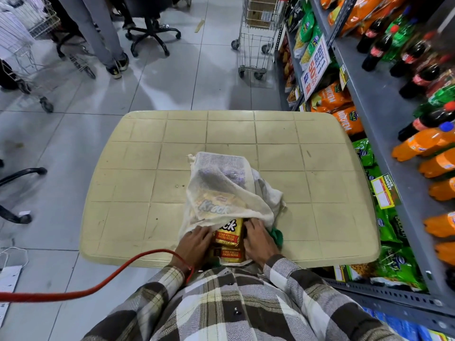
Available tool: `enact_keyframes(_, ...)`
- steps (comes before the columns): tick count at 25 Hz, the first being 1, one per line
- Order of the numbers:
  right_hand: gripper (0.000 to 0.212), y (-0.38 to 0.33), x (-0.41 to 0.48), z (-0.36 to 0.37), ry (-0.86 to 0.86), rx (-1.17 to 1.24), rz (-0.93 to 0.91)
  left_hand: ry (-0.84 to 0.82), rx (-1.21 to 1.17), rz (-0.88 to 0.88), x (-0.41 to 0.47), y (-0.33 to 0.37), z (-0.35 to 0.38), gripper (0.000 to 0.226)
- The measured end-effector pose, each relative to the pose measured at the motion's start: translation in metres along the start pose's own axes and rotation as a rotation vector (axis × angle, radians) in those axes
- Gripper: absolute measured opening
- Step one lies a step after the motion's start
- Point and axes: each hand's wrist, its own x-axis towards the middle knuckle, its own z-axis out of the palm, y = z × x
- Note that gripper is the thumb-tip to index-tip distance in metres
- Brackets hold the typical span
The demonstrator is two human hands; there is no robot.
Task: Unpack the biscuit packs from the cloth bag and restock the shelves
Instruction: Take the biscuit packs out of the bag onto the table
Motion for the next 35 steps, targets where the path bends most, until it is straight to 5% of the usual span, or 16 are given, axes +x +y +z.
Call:
enact_keyframes(4, 0.098, 0.003, 0.015, -0.004, -0.028, -0.202, -0.052, -0.022, -0.013, -0.359, 0.006, -0.018, -0.009, 0.050)
enact_keyframes(8, 0.138, 0.001, 0.042, -0.019, -0.168, -0.281, 0.061, -0.078, -0.281, -0.621, 0.021, -0.040, -0.024, 0.065)
enact_keyframes(12, 0.142, 0.015, 0.076, -0.045, -0.230, -0.291, 0.135, -0.110, -0.521, -0.492, 0.044, -0.074, -0.059, 0.064)
enact_keyframes(14, 0.137, 0.021, 0.088, -0.055, -0.220, -0.278, 0.133, -0.159, -0.473, -0.432, 0.063, -0.083, -0.068, 0.074)
enact_keyframes(19, 0.127, 0.026, 0.090, -0.046, -0.262, -0.280, 0.120, -0.294, -0.749, -0.635, 0.087, -0.088, -0.056, 0.050)
enact_keyframes(22, 0.107, 0.027, 0.085, -0.048, -0.318, -0.167, 0.120, -0.139, -0.937, -0.785, 0.091, -0.088, -0.039, 0.058)
enact_keyframes(25, 0.060, 0.020, 0.073, -0.054, 0.002, 0.063, 0.103, 0.139, -0.825, -0.864, 0.080, -0.068, -0.043, 0.023)
enact_keyframes(28, 0.024, 0.006, 0.053, -0.050, 0.355, 0.278, 0.300, 0.131, -0.799, -0.791, 0.065, -0.057, -0.034, 0.019)
enact_keyframes(30, 0.015, -0.008, 0.044, -0.048, 0.356, 0.336, 0.467, 0.104, -0.763, -0.784, 0.061, -0.055, -0.031, 0.022)
enact_keyframes(33, 0.016, -0.021, 0.033, -0.042, 0.260, 0.113, 0.437, 0.025, -0.699, -0.791, 0.061, -0.048, -0.030, 0.033)
enact_keyframes(35, 0.025, -0.023, 0.039, -0.052, 0.254, 0.183, 0.403, 0.007, -0.713, -0.791, 0.061, -0.047, -0.031, 0.041)
